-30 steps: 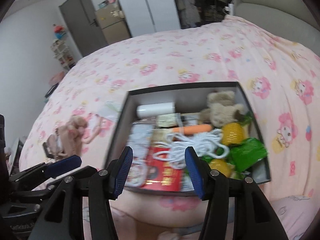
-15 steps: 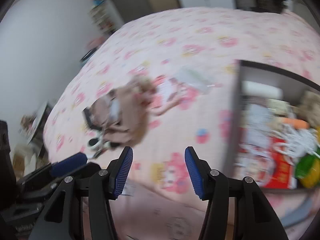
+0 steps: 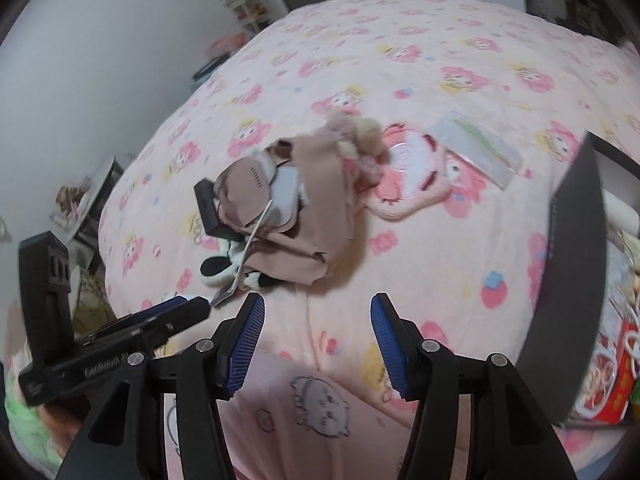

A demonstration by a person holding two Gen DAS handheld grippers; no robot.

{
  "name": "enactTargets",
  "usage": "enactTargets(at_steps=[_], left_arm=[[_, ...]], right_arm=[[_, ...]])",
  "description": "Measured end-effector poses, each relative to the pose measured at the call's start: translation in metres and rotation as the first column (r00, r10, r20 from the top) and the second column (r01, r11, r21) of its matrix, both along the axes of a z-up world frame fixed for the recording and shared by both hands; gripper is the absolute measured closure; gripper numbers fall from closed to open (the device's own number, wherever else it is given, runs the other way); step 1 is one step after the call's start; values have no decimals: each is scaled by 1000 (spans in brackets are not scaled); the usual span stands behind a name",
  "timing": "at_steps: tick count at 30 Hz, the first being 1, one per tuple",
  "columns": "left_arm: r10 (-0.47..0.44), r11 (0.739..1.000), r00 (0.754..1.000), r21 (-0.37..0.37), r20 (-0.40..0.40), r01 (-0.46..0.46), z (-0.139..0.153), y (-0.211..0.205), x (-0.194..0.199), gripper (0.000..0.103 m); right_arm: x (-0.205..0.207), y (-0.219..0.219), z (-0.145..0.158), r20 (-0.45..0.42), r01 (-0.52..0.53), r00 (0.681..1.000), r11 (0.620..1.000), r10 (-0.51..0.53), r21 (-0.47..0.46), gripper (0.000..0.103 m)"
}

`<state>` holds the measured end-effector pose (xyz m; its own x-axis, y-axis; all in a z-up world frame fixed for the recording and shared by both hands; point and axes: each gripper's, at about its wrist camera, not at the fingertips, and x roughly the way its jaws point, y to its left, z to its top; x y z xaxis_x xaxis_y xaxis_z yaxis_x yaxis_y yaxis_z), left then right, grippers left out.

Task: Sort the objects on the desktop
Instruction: 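Grasp the white smartwatch strap with the left gripper and lift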

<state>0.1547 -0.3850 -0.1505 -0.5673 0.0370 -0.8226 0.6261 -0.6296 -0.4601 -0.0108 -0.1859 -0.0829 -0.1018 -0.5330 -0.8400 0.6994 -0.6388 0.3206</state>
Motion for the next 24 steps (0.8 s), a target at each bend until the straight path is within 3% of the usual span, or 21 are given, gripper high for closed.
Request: enactTargets(at_steps=[7, 14, 17, 18, 19, 20, 21, 22, 24], left_arm=[[27, 993, 999, 120, -26, -23, -30, -20, 24, 45], [245, 934, 967, 283, -71, -216, -70, -50, 45, 44], [299, 924, 949, 279, -103, -261, -70, -59, 50, 44], [318, 922, 942, 269, -108, -280, -70, -61, 51, 49], [333, 919, 937, 261, -105, -297, -70, -63, 51, 63], [342, 918, 935, 245, -94, -311, -69, -64, 51, 73], [343, 921, 935, 226, -86, -317, -67, -65, 50, 91], [340, 926, 937, 202, -84, -318, -63, -65, 50, 97], [311, 941, 945, 170, -105, -291, -51, -61, 47, 98]], right_arm=[[-7, -49, -25, 119, -145, 983, 989, 140, 34, 52], [-29, -106, -40, 242, -115, 965, 993, 103, 35, 52], [-35, -122, -54, 236, -108, 968, 991, 85, 85, 52], [-36, -125, -61, 241, -105, 967, 989, 79, 99, 54], [-37, -124, -65, 250, -100, 966, 990, 72, 103, 71], [-37, -123, -69, 263, -98, 963, 990, 68, 104, 80], [-36, -120, -71, 271, -98, 960, 991, 69, 94, 86], [-36, -117, -70, 272, -94, 960, 993, 70, 74, 91], [-34, -107, -62, 260, -86, 963, 995, 72, 43, 96]])
